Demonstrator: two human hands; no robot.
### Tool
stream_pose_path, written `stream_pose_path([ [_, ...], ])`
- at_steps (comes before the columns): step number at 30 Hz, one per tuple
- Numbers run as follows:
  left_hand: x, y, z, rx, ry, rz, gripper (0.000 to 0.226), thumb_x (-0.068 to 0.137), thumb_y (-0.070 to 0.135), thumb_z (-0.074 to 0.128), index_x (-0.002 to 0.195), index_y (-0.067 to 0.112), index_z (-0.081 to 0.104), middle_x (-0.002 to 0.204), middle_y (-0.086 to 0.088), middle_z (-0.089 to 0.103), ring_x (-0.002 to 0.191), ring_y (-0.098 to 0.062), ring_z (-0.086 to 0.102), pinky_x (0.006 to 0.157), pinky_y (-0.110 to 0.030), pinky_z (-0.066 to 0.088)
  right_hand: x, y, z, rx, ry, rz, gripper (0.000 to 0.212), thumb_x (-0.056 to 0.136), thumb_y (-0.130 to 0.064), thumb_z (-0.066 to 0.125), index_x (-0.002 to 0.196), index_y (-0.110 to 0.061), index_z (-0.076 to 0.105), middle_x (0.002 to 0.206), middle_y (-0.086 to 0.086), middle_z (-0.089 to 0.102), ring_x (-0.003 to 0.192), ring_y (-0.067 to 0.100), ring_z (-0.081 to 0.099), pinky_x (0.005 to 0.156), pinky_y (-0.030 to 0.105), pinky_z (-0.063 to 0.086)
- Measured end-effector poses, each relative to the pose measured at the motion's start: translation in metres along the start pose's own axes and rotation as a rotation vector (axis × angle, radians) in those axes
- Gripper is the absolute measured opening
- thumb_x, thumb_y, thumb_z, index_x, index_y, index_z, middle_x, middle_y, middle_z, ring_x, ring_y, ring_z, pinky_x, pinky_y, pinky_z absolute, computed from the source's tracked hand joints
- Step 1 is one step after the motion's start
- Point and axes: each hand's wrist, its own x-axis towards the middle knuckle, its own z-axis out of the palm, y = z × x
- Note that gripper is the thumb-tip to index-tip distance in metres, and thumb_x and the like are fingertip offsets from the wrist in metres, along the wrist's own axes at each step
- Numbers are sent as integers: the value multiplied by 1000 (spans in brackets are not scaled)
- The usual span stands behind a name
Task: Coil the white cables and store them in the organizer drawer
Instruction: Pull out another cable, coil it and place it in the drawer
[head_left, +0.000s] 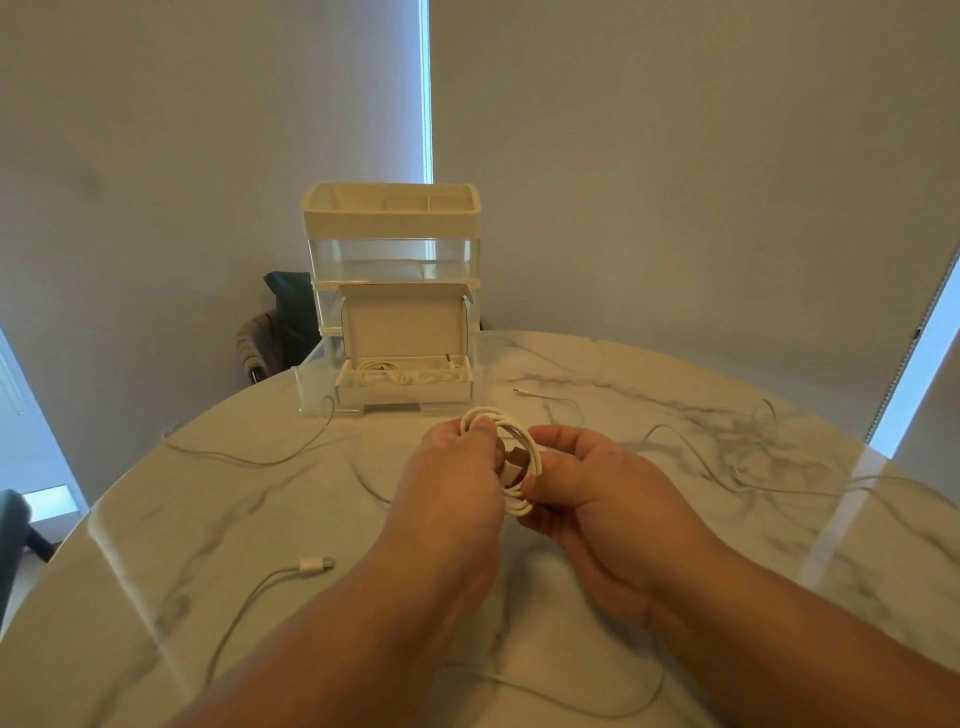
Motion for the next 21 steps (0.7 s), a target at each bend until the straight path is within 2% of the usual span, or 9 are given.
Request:
stream_pose_path([
  [3,1,-1,0,0,15,-19,17,101,24,48,99,16,64,89,-11,70,81,-26,67,70,-38,52,-4,-1,0,-186,0,-71,54,76,18,57,118,-15,57,93,9,76,72,13,64,59,24,45],
  [6,-1,1,2,21,7,2,18,101,24,48,97,17,65,89,-10,71,81,-24,68,70,-37,53,-3,1,2,-35,18,-87,57,74,25,51,119,-10,50,86,11,76,74,18,68,66,28,49],
  [10,-7,3,1,32,7,32,20,101,24,49,89,17,64,84,-5,70,72,-18,64,65,-29,47,-1,5,4,137,86,-100,59,76,26,46,120,-12,43,75,9,71,67,15,66,59,28,49],
  [12,-8,0,1,38,-29,28,25,98,23,51,76,18,60,76,-3,63,74,-22,57,71,-34,44,-1,5,4,157,82,-96,61,77,25,45,120,-17,43,86,14,71,73,20,64,60,30,46],
  [14,-10,-1,2,18,0,-16,27,89,28,57,63,19,59,64,-1,57,70,-23,50,70,-40,39,0,6,3,199,65,-80,61,77,25,46,119,-21,47,104,24,67,83,28,65,64,34,49],
  [16,-11,0,3,-37,23,-42,25,78,33,57,57,22,63,58,0,55,65,-23,49,69,-40,39,1,7,0,125,43,-128,59,73,17,54,113,-25,55,113,25,64,86,30,65,70,37,50],
  [18,-13,3,4,-16,6,-46,22,84,29,58,64,21,63,60,-1,53,58,-15,51,63,-31,41,-2,6,-2,-111,-15,-226,50,65,5,60,101,-30,63,110,16,66,82,23,65,71,35,48],
  [20,-9,2,1,-80,8,-32,19,96,17,52,78,12,58,65,-5,50,55,-11,50,54,-27,40,-6,4,-1,-183,-121,-261,42,71,9,62,97,-24,67,95,9,72,78,19,65,71,30,50],
  [21,-7,2,0,-148,0,-54,19,98,14,49,82,9,57,68,-7,51,58,-13,52,54,-27,40,-7,3,-1,-209,-143,-280,41,75,13,65,97,-21,70,94,6,73,83,17,67,75,28,53],
])
